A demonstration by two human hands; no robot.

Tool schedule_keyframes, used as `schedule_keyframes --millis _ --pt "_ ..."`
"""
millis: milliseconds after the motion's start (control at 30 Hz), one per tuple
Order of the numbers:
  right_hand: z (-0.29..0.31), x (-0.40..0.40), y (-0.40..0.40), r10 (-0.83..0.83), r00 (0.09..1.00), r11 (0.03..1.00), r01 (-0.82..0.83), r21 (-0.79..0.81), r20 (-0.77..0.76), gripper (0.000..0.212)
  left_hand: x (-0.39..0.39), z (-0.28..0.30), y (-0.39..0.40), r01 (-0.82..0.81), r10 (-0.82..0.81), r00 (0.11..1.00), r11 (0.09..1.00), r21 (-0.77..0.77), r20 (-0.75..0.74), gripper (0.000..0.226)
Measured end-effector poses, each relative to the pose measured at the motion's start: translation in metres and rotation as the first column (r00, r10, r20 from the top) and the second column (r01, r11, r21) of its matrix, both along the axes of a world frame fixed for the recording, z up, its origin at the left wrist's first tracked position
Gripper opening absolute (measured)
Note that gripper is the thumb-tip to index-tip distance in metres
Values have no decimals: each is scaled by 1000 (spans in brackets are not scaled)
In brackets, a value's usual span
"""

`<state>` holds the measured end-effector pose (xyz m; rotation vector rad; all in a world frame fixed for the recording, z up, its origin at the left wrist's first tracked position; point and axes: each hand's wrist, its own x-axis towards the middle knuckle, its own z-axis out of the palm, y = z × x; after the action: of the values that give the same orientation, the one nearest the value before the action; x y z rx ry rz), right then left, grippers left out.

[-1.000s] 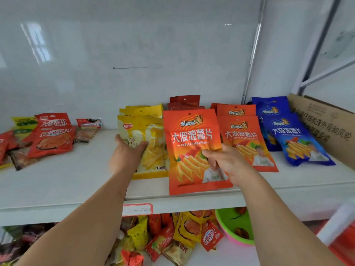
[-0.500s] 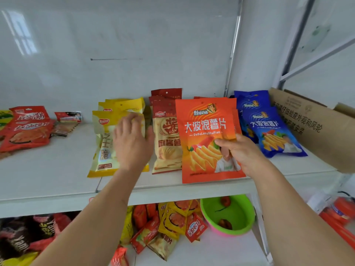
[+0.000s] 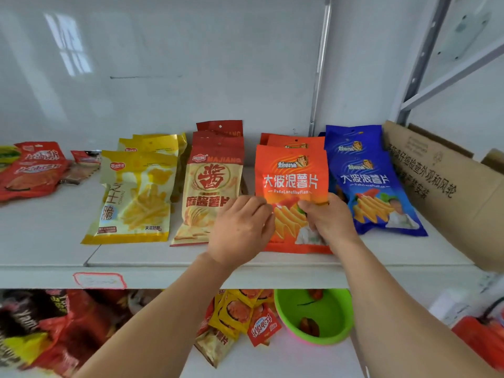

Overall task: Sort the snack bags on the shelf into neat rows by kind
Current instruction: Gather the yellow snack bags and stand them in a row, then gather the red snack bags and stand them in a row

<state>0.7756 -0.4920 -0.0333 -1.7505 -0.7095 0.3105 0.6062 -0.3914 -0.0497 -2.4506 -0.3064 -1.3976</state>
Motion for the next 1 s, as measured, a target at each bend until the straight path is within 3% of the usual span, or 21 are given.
schedule_keyframes --millis 100,200,500,633,800,900,1000 --pt "-10 6 8 -62 992 998 64 -18 110 17 2 -7 -1 4 -5 999 1000 -11 -49 17" --pt "-17 13 16 -92 979 994 101 -42 181 32 7 -12 -1 -7 6 998 1000 -16 -67 19" --pt "-15 24 33 -101 964 989 124 -80 246 37 10 -14 6 -67 57 990 995 -76 -126 23" --pt "-17 22 33 -185 933 976 210 -49 307 52 1 -13 2 -96 83 988 991 -96 -128 19" --pt "-19 10 31 -255 829 941 331 -70 497 70 -28 -10 -3 -172 152 976 977 -126 -157 21" --pt "-18 -9 28 -282 730 920 389 -39 622 61 -54 -8 -2 -211 183 964 968 -137 -190 25" --pt "-12 -41 34 -182 564 958 287 15 805 39 -89 -6 6 -258 227 948 959 -119 -223 28"
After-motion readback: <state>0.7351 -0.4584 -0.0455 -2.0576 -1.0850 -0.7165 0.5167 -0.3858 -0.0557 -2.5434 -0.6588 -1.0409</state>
